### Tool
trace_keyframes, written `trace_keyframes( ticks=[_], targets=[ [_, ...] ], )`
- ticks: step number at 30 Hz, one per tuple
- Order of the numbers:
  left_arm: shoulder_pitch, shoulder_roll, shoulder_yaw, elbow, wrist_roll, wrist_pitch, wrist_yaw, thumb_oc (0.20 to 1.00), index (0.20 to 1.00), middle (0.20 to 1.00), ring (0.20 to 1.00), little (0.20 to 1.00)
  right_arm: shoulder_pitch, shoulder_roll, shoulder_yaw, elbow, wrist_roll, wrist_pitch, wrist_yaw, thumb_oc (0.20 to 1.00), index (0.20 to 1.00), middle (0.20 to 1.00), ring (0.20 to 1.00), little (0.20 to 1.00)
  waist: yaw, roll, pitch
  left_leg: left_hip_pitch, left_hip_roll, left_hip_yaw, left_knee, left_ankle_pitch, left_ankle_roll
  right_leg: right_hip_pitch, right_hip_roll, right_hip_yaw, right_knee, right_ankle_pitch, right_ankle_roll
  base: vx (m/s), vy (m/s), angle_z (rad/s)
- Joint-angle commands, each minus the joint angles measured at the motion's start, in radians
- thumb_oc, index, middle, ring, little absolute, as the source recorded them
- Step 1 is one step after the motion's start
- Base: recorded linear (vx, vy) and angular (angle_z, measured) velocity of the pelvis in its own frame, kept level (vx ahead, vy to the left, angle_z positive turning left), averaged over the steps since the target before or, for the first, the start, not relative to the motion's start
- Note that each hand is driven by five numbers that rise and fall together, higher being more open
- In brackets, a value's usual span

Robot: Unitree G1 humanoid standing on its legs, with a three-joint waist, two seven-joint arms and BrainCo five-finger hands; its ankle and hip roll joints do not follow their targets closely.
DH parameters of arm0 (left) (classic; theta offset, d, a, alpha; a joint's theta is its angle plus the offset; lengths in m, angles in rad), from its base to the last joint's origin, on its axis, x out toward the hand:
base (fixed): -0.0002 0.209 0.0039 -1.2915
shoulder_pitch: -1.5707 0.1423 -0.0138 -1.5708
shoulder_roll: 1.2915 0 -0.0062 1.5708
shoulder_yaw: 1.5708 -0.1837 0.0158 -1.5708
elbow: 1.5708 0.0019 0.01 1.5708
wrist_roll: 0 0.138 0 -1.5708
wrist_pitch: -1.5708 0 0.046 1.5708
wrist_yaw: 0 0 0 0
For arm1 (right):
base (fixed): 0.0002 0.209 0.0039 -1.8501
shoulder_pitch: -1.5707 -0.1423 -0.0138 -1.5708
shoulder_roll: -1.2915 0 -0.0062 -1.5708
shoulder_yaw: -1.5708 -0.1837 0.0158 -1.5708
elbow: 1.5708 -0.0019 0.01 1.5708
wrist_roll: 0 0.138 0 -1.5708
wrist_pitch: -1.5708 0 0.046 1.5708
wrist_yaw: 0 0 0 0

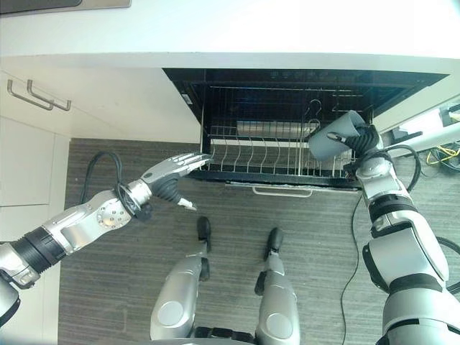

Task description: Place the dishes in the dishwasher.

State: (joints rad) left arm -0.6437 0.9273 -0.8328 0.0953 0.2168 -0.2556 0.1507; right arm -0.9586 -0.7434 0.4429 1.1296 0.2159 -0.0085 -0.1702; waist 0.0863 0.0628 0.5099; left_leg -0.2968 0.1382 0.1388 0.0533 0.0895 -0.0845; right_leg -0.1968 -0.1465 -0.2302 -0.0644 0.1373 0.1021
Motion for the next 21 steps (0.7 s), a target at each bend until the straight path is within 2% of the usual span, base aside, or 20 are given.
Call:
trace_keyframes(
  ticks=[1, 5, 8, 15, 18, 21],
  targets=[
    [0.001, 0.004, -0.008, -0.037, -0.018, -0.019, 0.025, 1.000, 1.000, 1.000, 1.000, 1.000, -0.068, -0.029, 0.027, 0.006, 0.000, -0.016, 0.003, 1.000, 1.000, 1.000, 1.000, 1.000, 0.006, 0.010, -0.030, -0.102, 0.019, -0.057, 0.097, -0.035, -0.027, -0.039, -0.104, 0.056, 0.148, -0.102, 0.089, 0.00, 0.000, 0.00],
    [0.005, 0.003, -0.002, -0.035, -0.014, -0.018, 0.025, 1.000, 1.000, 1.000, 1.000, 1.000, -0.066, -0.016, 0.037, -0.037, 0.020, -0.082, 0.044, 1.000, 1.000, 1.000, 1.000, 1.000, 0.005, 0.005, -0.026, -0.102, 0.018, -0.056, 0.103, -0.038, -0.025, -0.047, -0.102, 0.057, 0.156, -0.101, 0.088, 0.00, 0.000, 0.00],
    [0.014, 0.002, 0.002, -0.027, -0.010, -0.021, 0.024, 1.000, 1.000, 1.000, 1.000, 1.000, -0.066, -0.012, 0.046, -0.109, 0.003, -0.131, -0.016, 1.000, 1.000, 1.000, 1.000, 1.000, 0.000, 0.003, -0.024, -0.105, 0.017, -0.055, 0.105, -0.039, -0.025, -0.057, -0.102, 0.061, 0.161, -0.099, 0.089, 0.00, 0.000, 0.00],
    [0.029, -0.003, 0.001, -0.033, -0.001, -0.010, 0.032, 1.000, 1.000, 1.000, 1.000, 1.000, -0.063, -0.024, 0.031, -0.157, -0.014, -0.137, -0.121, 1.000, 1.000, 1.000, 1.000, 1.000, -0.007, 0.005, -0.019, -0.100, 0.013, -0.050, 0.101, -0.043, -0.020, -0.066, -0.102, 0.062, 0.164, -0.094, 0.092, 0.00, 0.016, -0.01],
    [0.037, 0.000, -0.002, -0.039, 0.004, -0.003, 0.038, 1.000, 1.000, 1.000, 1.000, 1.000, -0.059, -0.024, 0.019, -0.162, -0.035, -0.105, -0.168, 1.000, 1.000, 1.000, 1.000, 1.000, -0.008, 0.004, -0.018, -0.102, 0.013, -0.048, 0.101, -0.044, -0.018, -0.068, -0.102, 0.063, 0.164, -0.094, 0.093, 0.00, 0.000, 0.00],
    [0.042, -0.001, -0.005, -0.038, 0.008, -0.003, 0.048, 1.000, 1.000, 1.000, 1.000, 1.000, -0.056, -0.025, 0.017, -0.155, -0.032, -0.111, -0.196, 1.000, 1.000, 1.000, 1.000, 1.000, -0.009, 0.006, -0.014, -0.102, 0.015, -0.048, 0.103, -0.044, -0.017, -0.070, -0.102, 0.063, 0.167, -0.094, 0.093, 0.00, 0.000, 0.00]
  ],
)
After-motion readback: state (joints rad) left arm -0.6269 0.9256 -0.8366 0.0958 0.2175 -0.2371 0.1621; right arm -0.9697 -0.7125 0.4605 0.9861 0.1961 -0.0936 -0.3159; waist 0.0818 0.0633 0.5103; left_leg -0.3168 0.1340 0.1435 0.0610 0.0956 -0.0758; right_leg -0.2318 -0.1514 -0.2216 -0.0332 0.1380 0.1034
